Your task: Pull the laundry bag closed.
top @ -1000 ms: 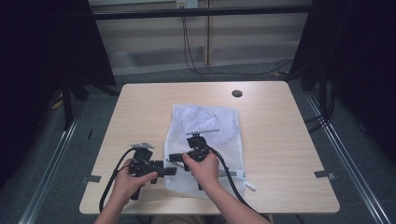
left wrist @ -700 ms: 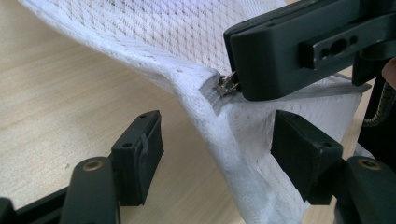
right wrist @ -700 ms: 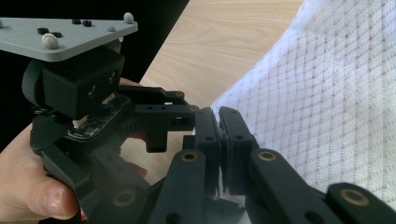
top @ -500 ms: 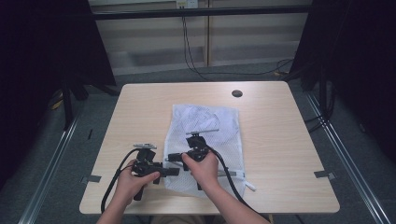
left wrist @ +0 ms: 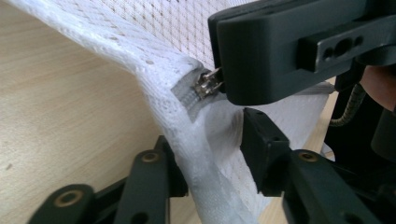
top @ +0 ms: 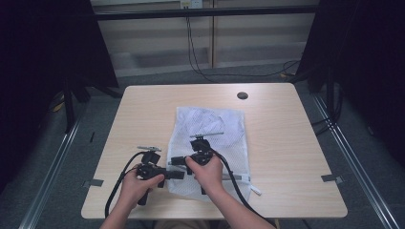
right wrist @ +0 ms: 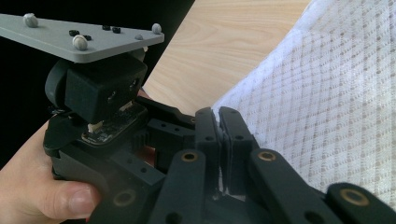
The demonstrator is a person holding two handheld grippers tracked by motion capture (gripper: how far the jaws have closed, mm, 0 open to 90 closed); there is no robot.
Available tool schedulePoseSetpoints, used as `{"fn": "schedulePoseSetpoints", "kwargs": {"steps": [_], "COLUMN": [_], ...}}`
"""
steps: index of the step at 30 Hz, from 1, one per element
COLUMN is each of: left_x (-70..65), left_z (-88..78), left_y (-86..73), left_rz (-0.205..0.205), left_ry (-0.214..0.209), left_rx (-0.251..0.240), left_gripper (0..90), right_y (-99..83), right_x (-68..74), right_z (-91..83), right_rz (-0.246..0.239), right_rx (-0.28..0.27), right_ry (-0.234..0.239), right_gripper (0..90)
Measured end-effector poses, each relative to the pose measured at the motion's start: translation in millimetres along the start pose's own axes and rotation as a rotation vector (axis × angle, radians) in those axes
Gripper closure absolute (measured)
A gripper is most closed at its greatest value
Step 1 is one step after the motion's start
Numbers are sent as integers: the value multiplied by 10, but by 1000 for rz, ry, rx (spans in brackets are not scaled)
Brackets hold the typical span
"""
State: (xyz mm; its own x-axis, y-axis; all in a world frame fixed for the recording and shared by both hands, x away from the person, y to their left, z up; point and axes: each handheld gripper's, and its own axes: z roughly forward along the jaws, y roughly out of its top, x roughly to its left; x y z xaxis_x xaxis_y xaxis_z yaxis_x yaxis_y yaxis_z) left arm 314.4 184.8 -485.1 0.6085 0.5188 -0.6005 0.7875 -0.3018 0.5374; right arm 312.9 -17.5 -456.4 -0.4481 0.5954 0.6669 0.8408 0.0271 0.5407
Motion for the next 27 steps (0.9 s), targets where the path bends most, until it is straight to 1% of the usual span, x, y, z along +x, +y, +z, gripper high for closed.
{"fn": "schedulePoseSetpoints", "kwargs": {"steps": [1,2,3,4,5,6,7,12,14,16,18,20,21,22,23,26,27], "left_x": [-2,-2,-3,-11,-5,-4,-5,-6,4,9,6,12,9,5,11,12,14], "left_z": [0,-2,-4,-2,-9,-15,-20,-22,-30,-42,-52,-54,-53,-50,-53,-59,-61], "left_y": [1,4,6,4,6,8,8,7,8,11,11,9,8,7,9,12,12], "left_rz": [-7,-10,-13,-28,-23,-29,-41,-56,-50,-62,-76,-73,-79,-85,-77,-85,-90], "left_ry": [-1,-5,-7,-11,-9,-11,-16,-6,-4,-7,-11,-7,-10,-10,-4,-8,-11], "left_rx": [-1,1,6,3,4,5,-2,1,6,11,8,8,7,4,5,-1,-1], "left_gripper": [677,677,698,723,741,755,779,774,764,763,782,792,800,813,827,893,893], "right_y": [0,0,-1,-2,-2,-2,-1,-2,-6,-9,-16,-17,-18,-20,-21,-20,-20], "right_x": [0,0,-1,-1,-1,-1,-1,-3,-2,-5,-5,-5,-2,-3,-7,-11,-11], "right_z": [0,0,0,0,-1,-2,-5,-4,1,4,11,12,12,12,12,1,1], "right_rz": [-1,-1,-1,-1,-3,-4,-2,-3,-1,-2,-10,-11,-6,-5,-3,5,5], "right_rx": [-1,-1,0,1,1,1,-1,2,4,6,12,11,10,10,10,14,14], "right_ry": [-1,-1,-1,-1,-3,-3,-5,-3,-3,-2,-2,-1,1,2,6,4,4], "right_gripper": [872,872,872,872,873,872,872,873,873,872,872,872,873,872,873,873,873]}}
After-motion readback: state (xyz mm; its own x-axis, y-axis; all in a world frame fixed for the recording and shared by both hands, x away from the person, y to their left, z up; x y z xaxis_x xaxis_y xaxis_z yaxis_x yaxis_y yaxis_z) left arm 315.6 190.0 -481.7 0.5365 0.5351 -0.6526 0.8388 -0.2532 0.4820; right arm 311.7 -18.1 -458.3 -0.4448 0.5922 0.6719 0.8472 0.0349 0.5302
